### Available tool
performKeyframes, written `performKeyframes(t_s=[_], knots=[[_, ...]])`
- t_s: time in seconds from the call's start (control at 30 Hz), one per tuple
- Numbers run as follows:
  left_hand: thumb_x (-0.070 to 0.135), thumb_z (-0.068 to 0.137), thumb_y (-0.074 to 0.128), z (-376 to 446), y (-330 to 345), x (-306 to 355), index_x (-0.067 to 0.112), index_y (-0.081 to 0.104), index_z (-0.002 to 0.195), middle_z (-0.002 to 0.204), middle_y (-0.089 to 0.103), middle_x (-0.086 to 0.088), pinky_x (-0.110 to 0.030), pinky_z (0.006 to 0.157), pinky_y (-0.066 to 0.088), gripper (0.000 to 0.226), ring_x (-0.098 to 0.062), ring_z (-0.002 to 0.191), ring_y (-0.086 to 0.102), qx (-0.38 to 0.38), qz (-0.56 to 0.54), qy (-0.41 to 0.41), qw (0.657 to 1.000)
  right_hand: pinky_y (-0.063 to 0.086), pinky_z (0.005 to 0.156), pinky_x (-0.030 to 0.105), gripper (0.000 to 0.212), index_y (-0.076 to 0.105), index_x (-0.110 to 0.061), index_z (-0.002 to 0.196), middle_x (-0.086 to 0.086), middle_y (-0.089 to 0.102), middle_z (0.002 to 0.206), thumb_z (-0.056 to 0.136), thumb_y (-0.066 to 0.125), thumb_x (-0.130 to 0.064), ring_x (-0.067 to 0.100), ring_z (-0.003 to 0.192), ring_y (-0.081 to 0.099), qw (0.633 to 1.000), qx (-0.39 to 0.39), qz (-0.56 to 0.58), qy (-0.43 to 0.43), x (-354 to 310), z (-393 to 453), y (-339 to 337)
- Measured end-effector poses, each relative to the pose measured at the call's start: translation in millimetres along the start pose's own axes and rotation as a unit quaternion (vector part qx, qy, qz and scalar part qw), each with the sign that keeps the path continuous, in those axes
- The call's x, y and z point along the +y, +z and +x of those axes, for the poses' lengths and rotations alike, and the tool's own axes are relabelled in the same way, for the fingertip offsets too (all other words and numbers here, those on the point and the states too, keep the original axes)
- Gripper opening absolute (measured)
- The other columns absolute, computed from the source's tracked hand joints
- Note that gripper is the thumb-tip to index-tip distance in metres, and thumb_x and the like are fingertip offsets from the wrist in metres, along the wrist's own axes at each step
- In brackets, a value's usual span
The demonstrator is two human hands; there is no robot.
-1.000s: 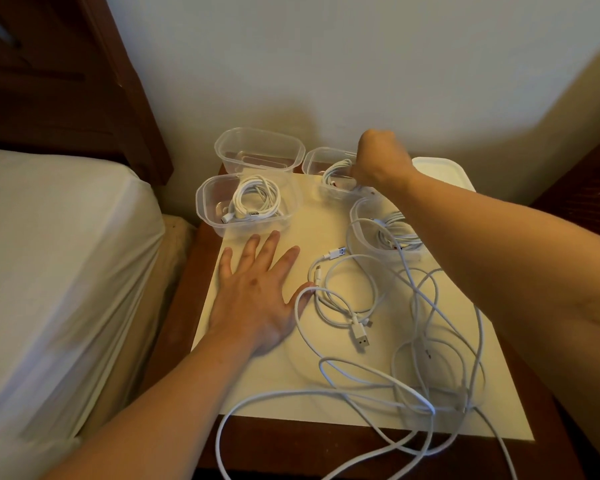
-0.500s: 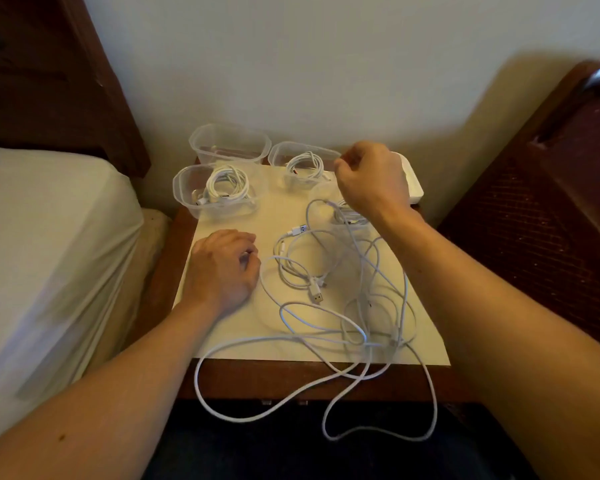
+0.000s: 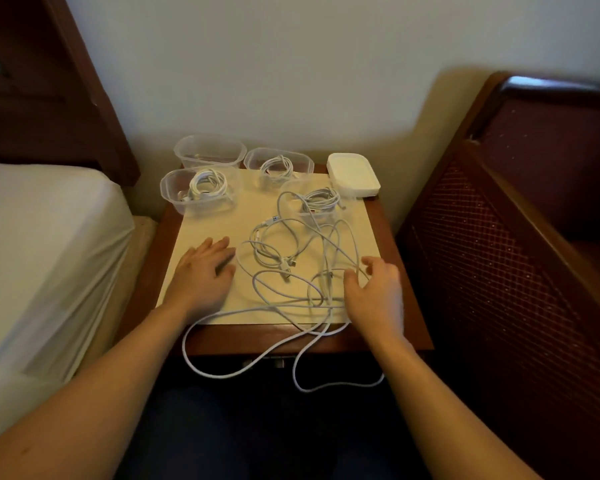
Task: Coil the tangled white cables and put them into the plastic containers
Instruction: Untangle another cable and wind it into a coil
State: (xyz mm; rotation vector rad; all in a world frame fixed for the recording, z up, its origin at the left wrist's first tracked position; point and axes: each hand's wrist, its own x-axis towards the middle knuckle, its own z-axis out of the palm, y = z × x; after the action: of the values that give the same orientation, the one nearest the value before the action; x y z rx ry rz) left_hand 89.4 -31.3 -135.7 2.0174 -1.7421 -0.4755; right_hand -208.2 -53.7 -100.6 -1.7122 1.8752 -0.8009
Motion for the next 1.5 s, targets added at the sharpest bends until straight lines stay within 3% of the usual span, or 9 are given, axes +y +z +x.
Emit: performKeyframes(t_s=[0.13,0.27,0.47,0.63,0.8,0.93,1.13,1.3,1.5], knots=[[0.009,0.095,0.062,-9.8,-16.7,10.5,0.02,0.074,0.114,0.136,0.065,0.001,-0.028,0.115,0.029,0.025,-0.017,0.141,0.045,0.013,-0.253,-0.12,0.96,0.05,0.082,0.037,0.025,0.067,-0.023,0.115,-0.001,0.059,0.111,0.1,0.056,-0.039,0.021,0.101,0.059,0.998,-0.03,-0.058,-0.028,1.3,-4.5,-3.6],[0.011,0.092,0.06,-36.5,-28.8,25.5,0.032,0.075,0.092,0.107,0.07,0.011,-0.035,0.097,0.05,0.027,-0.018,0.11,0.064,0.126,-0.289,-0.154,0.936,0.055,0.088,0.044,0.02,0.073,-0.027,0.105,0.0,0.06,0.112,0.097,0.058,-0.038,0.024,0.105,0.06,0.996,-0.011,-0.078,-0.051,-6.3,-4.2,-15.0],[0.004,0.085,0.057,-81.8,-18.7,72.0,0.02,0.072,0.108,0.119,0.067,0.007,-0.033,0.102,0.045,0.032,-0.015,0.117,0.061,0.224,-0.138,0.114,0.958,0.054,0.076,0.031,0.01,0.076,-0.027,0.092,-0.012,0.071,0.084,0.094,0.067,-0.03,0.013,0.082,0.067,0.996,-0.028,0.061,-0.064,-27.2,-6.4,-32.3],[0.042,0.09,0.054,-93.8,19.3,110.0,0.029,0.061,0.13,0.145,0.054,0.0,-0.05,0.106,0.04,0.043,-0.027,0.138,0.047,0.088,0.068,0.274,0.955,0.056,0.078,0.033,0.016,0.077,-0.023,0.089,-0.01,0.073,0.081,0.094,0.067,-0.035,0.012,0.082,0.068,0.996,-0.039,0.057,-0.05,-19.8,-11.1,-39.9],[0.078,0.09,0.034,-92.1,38.1,134.1,0.039,0.035,0.151,0.17,-0.009,-0.005,-0.067,0.118,-0.002,0.072,-0.031,0.155,-0.015,-0.07,0.214,0.138,0.965,0.058,0.091,0.038,0.027,0.072,-0.016,0.12,-0.001,0.078,0.096,0.094,0.068,-0.021,0.015,0.091,0.073,0.966,-0.132,0.221,0.029,3.2,-18.7,-43.6],[0.084,0.086,0.034,-83.8,41.5,158.5,0.034,0.034,0.15,0.169,-0.014,-0.007,-0.071,0.115,-0.01,0.081,-0.038,0.153,-0.02,-0.08,0.217,0.079,0.97,0.057,0.09,0.033,0.036,0.056,-0.019,0.128,0.013,0.075,0.111,0.1,0.048,0.003,0.026,0.104,0.073,0.881,-0.195,0.417,0.104,3.1,-31.2,-53.0],[0.082,0.086,0.037,-78.6,65.0,176.1,0.029,0.045,0.136,0.168,-0.007,-0.018,-0.077,0.108,-0.013,0.073,-0.049,0.151,-0.016,-0.039,0.242,0.048,0.968,0.057,0.096,0.043,0.048,0.066,-0.019,0.122,-0.008,0.074,0.101,0.086,0.042,0.004,0.012,0.1,0.069,0.973,-0.112,0.19,0.075,22.0,-30.7,-39.1],[0.047,0.102,0.041,-78.3,61.8,166.2,0.033,0.056,0.129,0.169,0.001,-0.016,-0.078,0.112,-0.005,0.034,-0.047,0.153,-0.008,-0.023,0.239,0.086,0.967,0.041,0.101,0.017,0.053,0.063,-0.018,0.137,-0.005,0.069,0.126,0.092,0.045,0.004,0.009,0.117,0.061,0.987,-0.131,0.09,0.016,24.2,-50.0,-39.3],[0.048,0.101,0.043,-78.9,49.7,142.0,0.031,0.059,0.127,0.17,0.002,-0.012,-0.072,0.117,-0.002,0.035,-0.04,0.155,-0.004,-0.032,0.207,0.095,0.973,0.04,0.106,0.027,0.054,0.059,-0.025,0.14,0.001,0.06,0.14,0.093,0.047,-0.002,0.022,0.128,0.055,0.987,-0.148,0.003,-0.068,29.7,-62.0,-29.3]])
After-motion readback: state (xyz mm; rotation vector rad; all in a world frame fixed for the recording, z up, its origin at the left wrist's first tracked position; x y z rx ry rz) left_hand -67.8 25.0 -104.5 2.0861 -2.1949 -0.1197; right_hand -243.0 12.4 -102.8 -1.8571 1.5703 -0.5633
